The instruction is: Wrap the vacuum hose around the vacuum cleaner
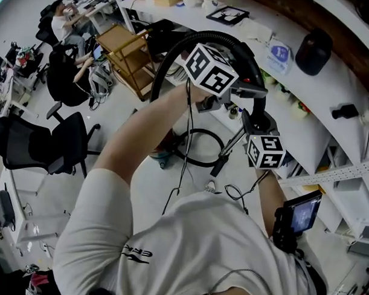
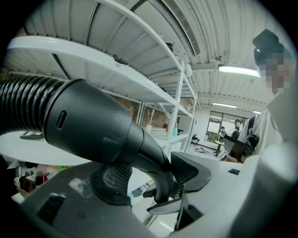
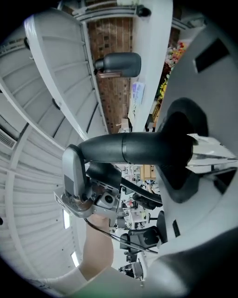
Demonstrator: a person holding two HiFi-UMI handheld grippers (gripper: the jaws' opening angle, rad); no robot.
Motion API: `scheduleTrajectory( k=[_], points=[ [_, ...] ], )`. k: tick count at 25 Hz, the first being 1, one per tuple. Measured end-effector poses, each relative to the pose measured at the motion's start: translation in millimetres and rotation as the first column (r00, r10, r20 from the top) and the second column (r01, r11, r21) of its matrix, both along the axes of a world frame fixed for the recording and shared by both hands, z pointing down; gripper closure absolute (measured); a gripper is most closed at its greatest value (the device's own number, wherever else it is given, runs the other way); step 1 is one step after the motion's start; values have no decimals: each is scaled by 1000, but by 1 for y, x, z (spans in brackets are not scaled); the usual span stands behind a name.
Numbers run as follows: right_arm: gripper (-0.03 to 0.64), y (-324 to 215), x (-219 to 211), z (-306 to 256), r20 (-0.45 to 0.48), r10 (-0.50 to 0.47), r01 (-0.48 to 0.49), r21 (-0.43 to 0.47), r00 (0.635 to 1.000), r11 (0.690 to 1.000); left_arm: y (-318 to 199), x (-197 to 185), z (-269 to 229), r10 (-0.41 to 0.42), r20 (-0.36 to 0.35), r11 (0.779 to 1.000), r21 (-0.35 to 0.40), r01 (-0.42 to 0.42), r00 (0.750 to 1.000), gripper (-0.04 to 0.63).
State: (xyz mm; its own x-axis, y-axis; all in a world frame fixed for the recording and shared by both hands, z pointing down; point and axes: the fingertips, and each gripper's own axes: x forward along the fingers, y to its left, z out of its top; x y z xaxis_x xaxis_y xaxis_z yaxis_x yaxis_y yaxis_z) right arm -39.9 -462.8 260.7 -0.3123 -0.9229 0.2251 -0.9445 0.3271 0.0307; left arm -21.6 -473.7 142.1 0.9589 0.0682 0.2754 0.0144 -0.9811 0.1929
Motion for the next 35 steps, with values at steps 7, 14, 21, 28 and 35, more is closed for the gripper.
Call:
scheduleTrajectory(
  k=[7,14,21,28,35],
  points=[
    [471,-47,-15,-19,-10,-30,31,29,999,999,-52,-16,-17,21,-41,1000,-16,-22,999,342],
    [471,-96,-51,-36,43,-31,28,54,999,998,-93,-41,-37,93,-23,995,45,-92,995,341],
    [471,-145,-116,-29,-8,13,-13,50,1000,999,-136,-110,-31,156,1,986,62,-155,988,342],
    [471,-194,-198,-16,-37,-8,8,19,999,1000,-185,-191,-19,174,14,984,44,-175,985,344],
    [472,-229,-291,7,-112,-108,102,-53,988,993,-234,-295,8,74,-48,994,-73,-77,996,345]
  ],
)
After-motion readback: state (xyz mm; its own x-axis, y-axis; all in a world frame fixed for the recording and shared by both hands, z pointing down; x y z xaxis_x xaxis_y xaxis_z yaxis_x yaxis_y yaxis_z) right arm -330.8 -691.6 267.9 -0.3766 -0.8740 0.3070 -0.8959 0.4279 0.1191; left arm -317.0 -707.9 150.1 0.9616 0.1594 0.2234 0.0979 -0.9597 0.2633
